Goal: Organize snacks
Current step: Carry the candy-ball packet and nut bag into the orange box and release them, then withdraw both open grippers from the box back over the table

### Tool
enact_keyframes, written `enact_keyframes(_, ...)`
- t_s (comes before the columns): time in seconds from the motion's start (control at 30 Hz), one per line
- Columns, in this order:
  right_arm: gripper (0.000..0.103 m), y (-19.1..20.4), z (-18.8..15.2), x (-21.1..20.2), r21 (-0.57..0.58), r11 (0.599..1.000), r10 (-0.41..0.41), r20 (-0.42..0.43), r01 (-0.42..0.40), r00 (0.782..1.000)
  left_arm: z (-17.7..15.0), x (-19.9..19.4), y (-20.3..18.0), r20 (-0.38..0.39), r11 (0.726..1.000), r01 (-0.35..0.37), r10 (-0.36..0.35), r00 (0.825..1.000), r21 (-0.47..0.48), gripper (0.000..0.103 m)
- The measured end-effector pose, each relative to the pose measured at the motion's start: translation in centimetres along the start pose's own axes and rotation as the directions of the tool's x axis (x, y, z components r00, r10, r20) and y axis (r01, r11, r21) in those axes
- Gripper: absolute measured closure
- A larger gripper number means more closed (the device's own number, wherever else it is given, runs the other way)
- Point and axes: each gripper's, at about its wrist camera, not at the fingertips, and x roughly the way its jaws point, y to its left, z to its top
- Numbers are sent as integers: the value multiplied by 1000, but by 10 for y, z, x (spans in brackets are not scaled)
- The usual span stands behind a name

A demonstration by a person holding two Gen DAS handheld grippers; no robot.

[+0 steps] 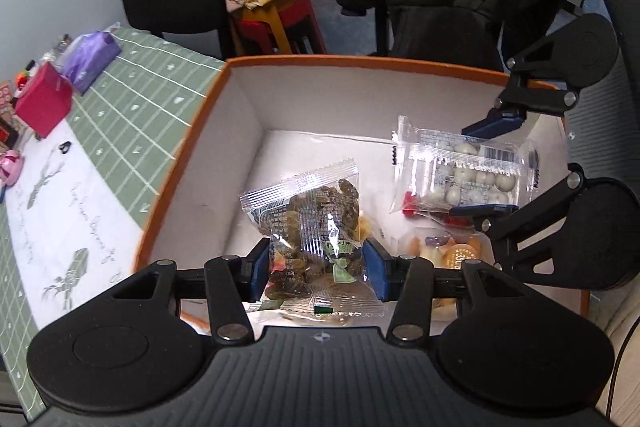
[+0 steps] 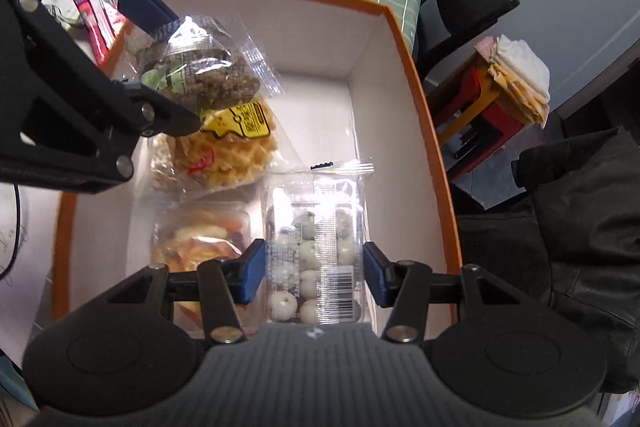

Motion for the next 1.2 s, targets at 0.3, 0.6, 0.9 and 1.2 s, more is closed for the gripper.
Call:
enact_keyframes(0.3,50,-1,-4,22,-34,999,3,-36,-4,999,-2,28,-10,-65,995,90,-88,994,33,48)
enact_keyframes(0.6,48,2,-5,23,-33,999,8,-43,-10,999,-6,33,-13,-86,995,81,-75,993,63,40)
enact_keyframes(0.9,40,7,-7,13,-32,999,-25,-22,25,999,-14,17,-15,-65,994,90,-85,994,69,24)
enact_keyframes(1.2,25,11,-3,-21,43,996,-79,60,77,995,-30,-19,-2,-37,998,67,-67,997,-14,22)
